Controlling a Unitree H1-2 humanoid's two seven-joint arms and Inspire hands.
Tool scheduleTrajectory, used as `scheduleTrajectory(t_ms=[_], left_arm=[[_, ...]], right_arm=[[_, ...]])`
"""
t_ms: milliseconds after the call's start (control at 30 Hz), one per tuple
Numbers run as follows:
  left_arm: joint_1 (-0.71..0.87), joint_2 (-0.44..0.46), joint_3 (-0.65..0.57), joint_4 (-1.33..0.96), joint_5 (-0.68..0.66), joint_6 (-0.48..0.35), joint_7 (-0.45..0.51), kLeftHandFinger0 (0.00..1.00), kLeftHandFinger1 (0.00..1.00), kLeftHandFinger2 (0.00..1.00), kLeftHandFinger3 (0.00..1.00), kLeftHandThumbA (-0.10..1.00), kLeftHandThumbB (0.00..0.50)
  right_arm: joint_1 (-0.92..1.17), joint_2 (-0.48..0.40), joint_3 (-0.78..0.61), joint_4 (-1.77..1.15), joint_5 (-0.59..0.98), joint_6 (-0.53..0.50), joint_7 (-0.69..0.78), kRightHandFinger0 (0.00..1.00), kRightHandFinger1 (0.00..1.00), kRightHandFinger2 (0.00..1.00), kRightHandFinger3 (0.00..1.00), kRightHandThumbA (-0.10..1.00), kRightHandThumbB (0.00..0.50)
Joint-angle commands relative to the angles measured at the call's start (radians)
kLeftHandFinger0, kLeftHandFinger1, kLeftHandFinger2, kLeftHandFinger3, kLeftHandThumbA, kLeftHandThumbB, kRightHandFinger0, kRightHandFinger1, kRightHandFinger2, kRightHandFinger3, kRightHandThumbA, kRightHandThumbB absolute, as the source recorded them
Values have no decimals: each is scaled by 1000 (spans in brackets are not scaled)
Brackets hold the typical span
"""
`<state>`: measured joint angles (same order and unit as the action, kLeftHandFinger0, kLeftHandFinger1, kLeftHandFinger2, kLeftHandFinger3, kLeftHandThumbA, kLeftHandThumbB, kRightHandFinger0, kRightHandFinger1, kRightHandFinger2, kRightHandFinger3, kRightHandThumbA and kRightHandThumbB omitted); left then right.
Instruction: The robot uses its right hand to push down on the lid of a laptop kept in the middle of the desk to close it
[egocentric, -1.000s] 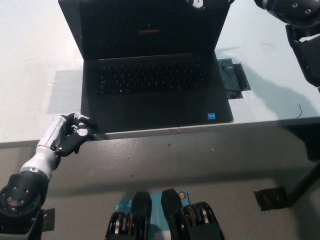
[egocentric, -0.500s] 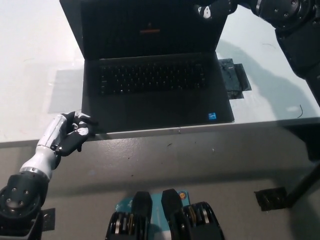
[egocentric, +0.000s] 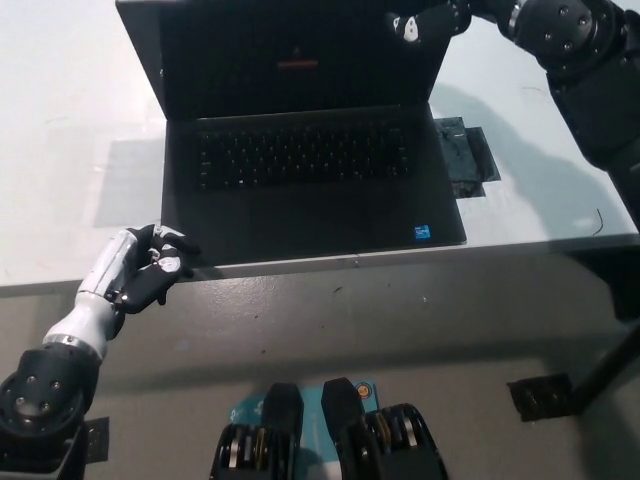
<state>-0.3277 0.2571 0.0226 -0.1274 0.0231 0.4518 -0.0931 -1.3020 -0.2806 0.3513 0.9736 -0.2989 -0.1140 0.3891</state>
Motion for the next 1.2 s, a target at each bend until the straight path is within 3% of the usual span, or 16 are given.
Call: scheduleTrajectory(t_ms=[0,133,200,367,500,833,933,1100,1167], left_arm=[[-22,24,13,-34,-9,18,-18,166,439,544,572,-82,146],[-20,29,15,-36,-7,18,-21,176,445,555,593,-100,131],[-25,26,21,-26,-14,18,-18,167,432,545,577,-89,141],[-31,36,17,-14,-3,18,-18,208,449,572,581,-49,151],[-34,36,19,-16,-14,18,-22,172,435,552,575,-76,148],[-43,41,20,-13,2,18,-12,100,399,516,549,-79,142],[-45,40,22,-8,-1,18,-13,122,402,508,543,-71,151],[-46,40,24,-6,-5,18,-16,129,417,525,544,-63,153],[-46,41,22,-4,3,18,-12,130,412,520,535,-54,159]], right_arm=[[35,-20,-14,-102,16,40,56,949,1000,997,1000,504,482],[129,-31,-44,-236,43,114,75,942,990,979,1000,490,492],[189,-42,-60,-326,55,161,91,990,1000,996,1000,485,463],[301,-50,-110,-476,113,230,115,1000,1000,1000,1000,478,449],[389,-61,-141,-593,140,272,118,1000,1000,1000,1000,475,418],[516,-6,-257,-691,275,313,92,1000,1000,991,1000,405,409],[568,22,-281,-727,307,326,79,1000,987,953,1000,381,396],[622,45,-274,-755,302,321,75,1000,1000,983,1000,366,364],[640,54,-267,-762,305,327,76,1000,1000,994,1000,393,375]])
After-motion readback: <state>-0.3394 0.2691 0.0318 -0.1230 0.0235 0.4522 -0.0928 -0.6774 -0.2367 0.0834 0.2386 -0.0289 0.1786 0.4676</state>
